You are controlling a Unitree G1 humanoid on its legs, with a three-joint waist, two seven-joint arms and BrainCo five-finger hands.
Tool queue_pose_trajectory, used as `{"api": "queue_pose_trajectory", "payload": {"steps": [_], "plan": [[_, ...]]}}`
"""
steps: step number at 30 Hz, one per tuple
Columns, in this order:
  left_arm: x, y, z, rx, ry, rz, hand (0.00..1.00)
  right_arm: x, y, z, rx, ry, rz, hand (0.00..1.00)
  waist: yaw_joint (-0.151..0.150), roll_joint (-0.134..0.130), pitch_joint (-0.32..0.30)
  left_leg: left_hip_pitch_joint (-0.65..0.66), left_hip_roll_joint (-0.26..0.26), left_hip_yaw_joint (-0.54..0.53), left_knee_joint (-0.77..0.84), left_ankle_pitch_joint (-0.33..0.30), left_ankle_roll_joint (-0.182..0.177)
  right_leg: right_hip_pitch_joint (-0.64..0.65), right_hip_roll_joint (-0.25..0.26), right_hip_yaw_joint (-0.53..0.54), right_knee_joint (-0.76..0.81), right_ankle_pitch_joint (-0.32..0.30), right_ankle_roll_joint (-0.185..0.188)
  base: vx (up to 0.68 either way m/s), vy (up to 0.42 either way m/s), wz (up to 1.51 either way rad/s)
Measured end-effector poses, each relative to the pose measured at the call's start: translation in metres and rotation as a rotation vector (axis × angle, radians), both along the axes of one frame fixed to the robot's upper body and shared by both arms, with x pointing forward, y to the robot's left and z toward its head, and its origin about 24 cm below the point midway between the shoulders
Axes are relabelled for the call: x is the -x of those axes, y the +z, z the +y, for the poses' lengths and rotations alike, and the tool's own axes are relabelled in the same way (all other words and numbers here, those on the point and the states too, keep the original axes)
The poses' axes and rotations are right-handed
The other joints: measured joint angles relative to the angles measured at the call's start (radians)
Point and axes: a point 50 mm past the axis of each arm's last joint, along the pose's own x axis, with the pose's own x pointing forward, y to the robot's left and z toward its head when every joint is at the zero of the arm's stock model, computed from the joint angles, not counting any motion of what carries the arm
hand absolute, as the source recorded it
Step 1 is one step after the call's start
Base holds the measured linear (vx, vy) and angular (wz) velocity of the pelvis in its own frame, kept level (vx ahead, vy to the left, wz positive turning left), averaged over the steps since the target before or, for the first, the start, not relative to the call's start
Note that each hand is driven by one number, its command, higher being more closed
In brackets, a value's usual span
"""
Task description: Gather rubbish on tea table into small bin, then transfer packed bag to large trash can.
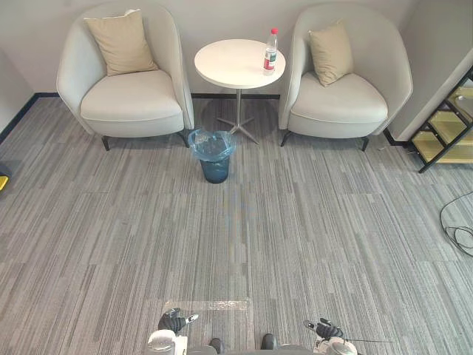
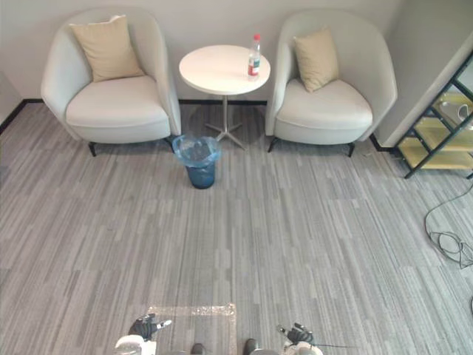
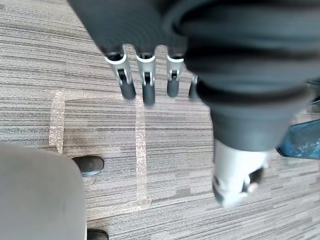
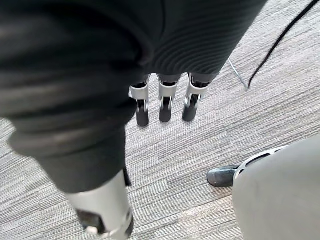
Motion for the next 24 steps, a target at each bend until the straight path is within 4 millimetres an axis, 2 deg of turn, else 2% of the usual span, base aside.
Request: {"api": "queue_pose_trajectory", "payload": {"steps": [24], "plan": [[-0.0028,-0.0005,-0.0093,0.007,-0.046,0.002,0.00,0.0003,-0.0006,0.0032,-0.009,-0.011,0.000,0.00,-0.001,-0.004,-0.002,0.004,0.004,0.015,0.000,-0.004,-0.007,0.008,0.005,0.011,-0.019,0.008,-0.011,-0.01,-0.010,-0.01]]}}
